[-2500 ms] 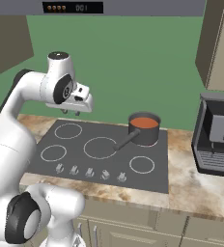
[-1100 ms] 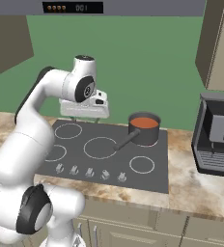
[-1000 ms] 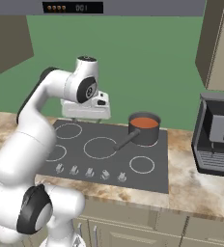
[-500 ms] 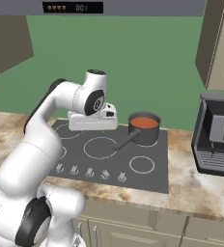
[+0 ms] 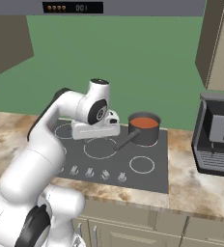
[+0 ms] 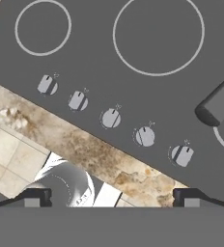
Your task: Wait until the marinara sauce is simmered to a deep red color and then turn off the stove.
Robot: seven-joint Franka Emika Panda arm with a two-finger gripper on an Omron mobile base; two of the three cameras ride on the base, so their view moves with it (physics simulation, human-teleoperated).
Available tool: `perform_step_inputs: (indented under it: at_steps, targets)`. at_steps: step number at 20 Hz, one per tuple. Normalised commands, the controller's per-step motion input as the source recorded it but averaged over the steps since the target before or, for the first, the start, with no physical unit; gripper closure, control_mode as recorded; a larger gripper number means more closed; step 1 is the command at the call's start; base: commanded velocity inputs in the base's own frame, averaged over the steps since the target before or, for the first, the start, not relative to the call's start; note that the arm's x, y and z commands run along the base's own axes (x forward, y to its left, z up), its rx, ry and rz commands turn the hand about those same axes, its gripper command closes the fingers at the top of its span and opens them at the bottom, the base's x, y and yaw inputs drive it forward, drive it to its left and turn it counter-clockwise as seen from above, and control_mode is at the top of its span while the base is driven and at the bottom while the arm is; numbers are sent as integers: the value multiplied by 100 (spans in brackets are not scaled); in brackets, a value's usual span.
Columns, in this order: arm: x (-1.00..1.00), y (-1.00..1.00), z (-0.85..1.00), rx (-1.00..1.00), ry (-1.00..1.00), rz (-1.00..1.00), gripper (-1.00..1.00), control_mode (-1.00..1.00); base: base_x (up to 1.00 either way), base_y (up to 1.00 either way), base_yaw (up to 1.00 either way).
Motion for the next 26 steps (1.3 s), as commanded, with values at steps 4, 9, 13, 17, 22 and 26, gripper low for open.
perform_step_inputs:
  at_steps: [4,9,13,17,22,26]
  targets:
    - [0,-1,-26,-1,0,4,-100,-100,0,0,0]
    - [0,0,-15,-1,0,3,-100,-100,0,0,0]
    - [0,0,-16,-1,4,2,-100,-100,0,0,0]
    - [0,0,-23,-2,2,2,-100,-100,0,0,0]
    - [0,0,-20,0,0,0,-100,-100,0,0,0]
    - [0,0,-8,0,1,0,-100,-100,0,0,0]
